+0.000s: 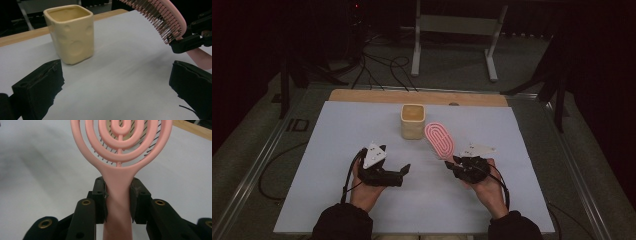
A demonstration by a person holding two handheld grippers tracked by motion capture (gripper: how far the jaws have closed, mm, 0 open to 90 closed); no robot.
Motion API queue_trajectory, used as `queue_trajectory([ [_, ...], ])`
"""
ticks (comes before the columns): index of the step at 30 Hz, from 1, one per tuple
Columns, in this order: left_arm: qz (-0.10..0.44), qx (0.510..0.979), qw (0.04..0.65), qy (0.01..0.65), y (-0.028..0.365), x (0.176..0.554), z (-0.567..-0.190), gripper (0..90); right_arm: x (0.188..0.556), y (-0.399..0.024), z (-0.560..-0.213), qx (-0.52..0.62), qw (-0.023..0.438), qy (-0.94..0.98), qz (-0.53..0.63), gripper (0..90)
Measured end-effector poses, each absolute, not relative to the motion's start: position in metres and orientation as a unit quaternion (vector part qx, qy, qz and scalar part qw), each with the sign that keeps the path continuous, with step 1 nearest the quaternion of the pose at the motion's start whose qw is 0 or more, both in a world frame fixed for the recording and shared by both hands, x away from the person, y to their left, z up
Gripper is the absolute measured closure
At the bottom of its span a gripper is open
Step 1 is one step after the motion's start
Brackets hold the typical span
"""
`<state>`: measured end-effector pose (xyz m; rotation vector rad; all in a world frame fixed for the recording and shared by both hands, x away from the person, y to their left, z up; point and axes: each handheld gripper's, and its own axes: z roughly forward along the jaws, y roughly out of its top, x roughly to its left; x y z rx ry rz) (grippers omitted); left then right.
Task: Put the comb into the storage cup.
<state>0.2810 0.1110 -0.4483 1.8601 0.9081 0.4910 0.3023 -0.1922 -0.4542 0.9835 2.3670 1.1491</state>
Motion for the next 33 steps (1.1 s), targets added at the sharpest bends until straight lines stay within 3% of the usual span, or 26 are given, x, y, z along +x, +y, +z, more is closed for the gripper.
queue_trajectory([
  [33, 0.172, 0.769, 0.496, 0.364, 0.078, 0.296, -0.450, 0.0, 0.299, -0.182, -0.456, 0.331, 0.165, 0.838, 0.402, 69.7],
])
